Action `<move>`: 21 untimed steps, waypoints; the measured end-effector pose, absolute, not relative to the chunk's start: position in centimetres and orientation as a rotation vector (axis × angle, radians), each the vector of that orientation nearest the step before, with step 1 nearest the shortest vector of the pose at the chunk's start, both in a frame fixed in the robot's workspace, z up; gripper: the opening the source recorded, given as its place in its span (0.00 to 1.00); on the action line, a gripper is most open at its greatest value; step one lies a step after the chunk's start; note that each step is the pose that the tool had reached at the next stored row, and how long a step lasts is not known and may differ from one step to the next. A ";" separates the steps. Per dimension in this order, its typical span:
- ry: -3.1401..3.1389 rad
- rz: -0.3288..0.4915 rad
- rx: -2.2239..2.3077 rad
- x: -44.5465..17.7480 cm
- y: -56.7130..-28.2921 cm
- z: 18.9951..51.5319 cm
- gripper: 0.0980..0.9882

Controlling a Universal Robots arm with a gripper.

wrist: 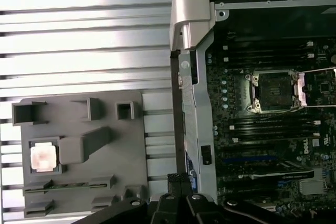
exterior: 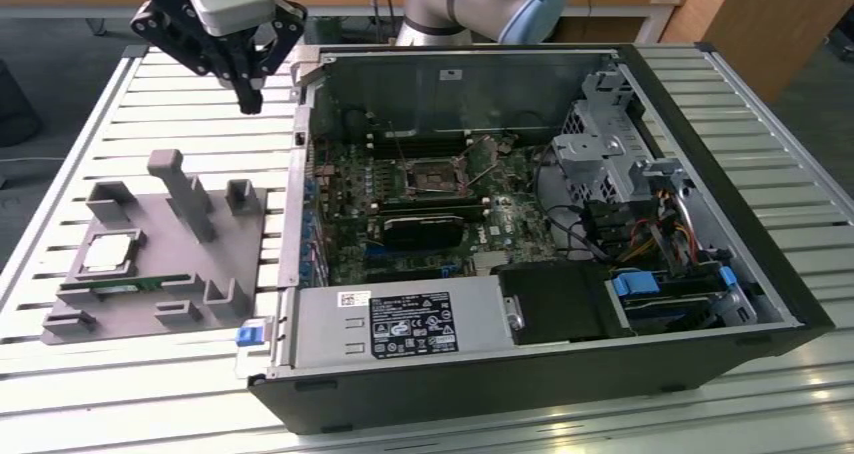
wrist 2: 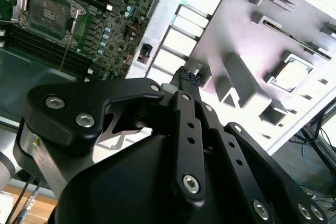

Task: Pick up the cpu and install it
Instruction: 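Reach for the cpu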

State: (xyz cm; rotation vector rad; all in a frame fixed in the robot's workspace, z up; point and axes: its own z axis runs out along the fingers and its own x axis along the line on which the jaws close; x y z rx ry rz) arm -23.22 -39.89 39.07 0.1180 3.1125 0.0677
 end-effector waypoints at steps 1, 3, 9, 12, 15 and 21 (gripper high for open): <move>3.113 0.068 0.118 -23.3 -39.9 39.1 0.01; 3.112 0.068 0.118 -23.6 -39.9 39.1 0.01; 3.113 0.068 0.118 -24.4 -39.9 39.0 0.01; 3.112 0.068 0.118 -24.8 -39.9 39.0 0.01; 3.112 0.068 0.118 -25.2 -39.9 39.0 0.01; 3.113 0.068 0.118 -26.0 -39.9 39.0 0.01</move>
